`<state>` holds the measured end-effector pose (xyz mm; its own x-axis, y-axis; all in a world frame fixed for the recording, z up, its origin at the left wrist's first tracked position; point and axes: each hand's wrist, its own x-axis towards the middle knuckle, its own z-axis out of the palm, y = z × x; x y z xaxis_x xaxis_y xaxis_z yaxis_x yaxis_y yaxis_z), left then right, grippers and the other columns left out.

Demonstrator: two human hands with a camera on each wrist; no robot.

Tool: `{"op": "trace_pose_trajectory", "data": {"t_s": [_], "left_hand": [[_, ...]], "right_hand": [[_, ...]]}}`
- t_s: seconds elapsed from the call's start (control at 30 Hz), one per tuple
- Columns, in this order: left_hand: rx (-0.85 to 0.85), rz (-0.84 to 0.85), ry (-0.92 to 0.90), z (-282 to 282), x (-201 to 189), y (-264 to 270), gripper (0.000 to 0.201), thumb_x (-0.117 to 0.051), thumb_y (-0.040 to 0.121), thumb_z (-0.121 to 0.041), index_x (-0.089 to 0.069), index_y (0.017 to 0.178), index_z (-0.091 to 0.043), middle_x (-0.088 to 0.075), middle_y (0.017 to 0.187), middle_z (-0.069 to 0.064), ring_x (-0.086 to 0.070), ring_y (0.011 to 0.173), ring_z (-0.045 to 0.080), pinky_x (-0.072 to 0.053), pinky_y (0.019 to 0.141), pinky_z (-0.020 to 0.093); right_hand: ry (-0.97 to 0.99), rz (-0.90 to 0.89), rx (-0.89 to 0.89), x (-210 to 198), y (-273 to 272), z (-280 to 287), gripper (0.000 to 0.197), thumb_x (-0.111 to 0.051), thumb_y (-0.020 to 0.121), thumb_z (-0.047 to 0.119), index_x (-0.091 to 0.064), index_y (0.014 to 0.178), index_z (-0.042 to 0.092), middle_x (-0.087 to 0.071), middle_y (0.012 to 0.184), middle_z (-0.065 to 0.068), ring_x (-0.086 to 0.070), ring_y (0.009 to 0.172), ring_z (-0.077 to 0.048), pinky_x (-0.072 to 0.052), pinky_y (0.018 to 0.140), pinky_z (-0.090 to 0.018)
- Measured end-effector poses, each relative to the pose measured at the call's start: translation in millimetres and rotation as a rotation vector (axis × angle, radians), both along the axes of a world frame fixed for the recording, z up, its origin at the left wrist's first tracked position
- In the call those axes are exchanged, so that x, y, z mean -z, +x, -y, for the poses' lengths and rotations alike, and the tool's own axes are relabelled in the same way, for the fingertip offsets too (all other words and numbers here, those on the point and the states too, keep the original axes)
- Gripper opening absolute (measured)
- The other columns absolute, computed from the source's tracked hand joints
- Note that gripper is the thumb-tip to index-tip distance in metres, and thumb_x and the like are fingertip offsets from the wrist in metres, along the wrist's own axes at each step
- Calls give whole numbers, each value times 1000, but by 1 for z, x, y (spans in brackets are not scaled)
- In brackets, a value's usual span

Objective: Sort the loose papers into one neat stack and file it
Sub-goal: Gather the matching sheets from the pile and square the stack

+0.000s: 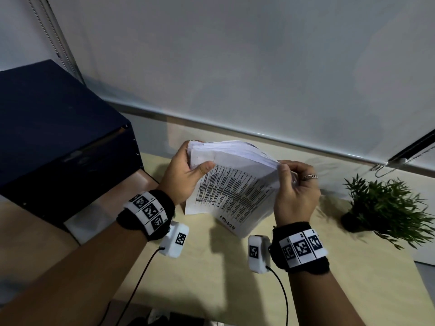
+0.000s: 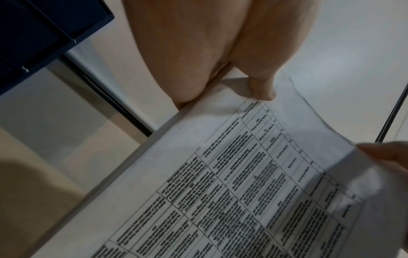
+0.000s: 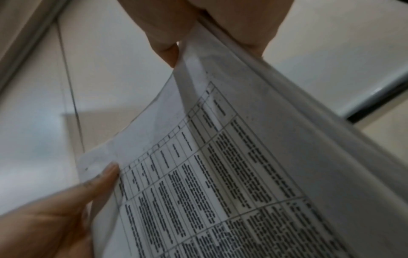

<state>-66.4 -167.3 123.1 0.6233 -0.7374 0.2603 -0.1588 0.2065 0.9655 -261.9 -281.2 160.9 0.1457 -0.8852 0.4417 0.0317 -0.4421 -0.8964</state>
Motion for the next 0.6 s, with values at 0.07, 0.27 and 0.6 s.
{"op": "trace_pose_trajectory", "data": {"t_s": [0.07,0.27,0.6], "left_hand": [[9,-11,-8,0,-1,2,38,-76,79,-18,-54,110,-25,-71,100,-13,-66,97,7,-53,90,28],[-44,-50,2,2,-3,6,30,-81,72,-16,-69,98,-7,-75,92,-2,-72,88,14,-55,82,30],[13,-59,-14,-2,-3,12,44,-88,64,-28,-53,91,-18,-61,80,-4,-58,73,12,-51,68,24]], "right_hand": [[50,106,-22,0,-3,2,19,-64,90,-2,-57,96,14,-68,89,-2,-66,83,-7,-53,79,-31],[194,37,-95,9,-9,-3,64,-83,69,-4,-50,124,0,-63,104,4,-67,91,4,-52,83,-14],[204,61,-190,1,-13,3,29,-78,75,-6,-62,98,-1,-69,89,-8,-68,83,-16,-58,79,-31]]}}
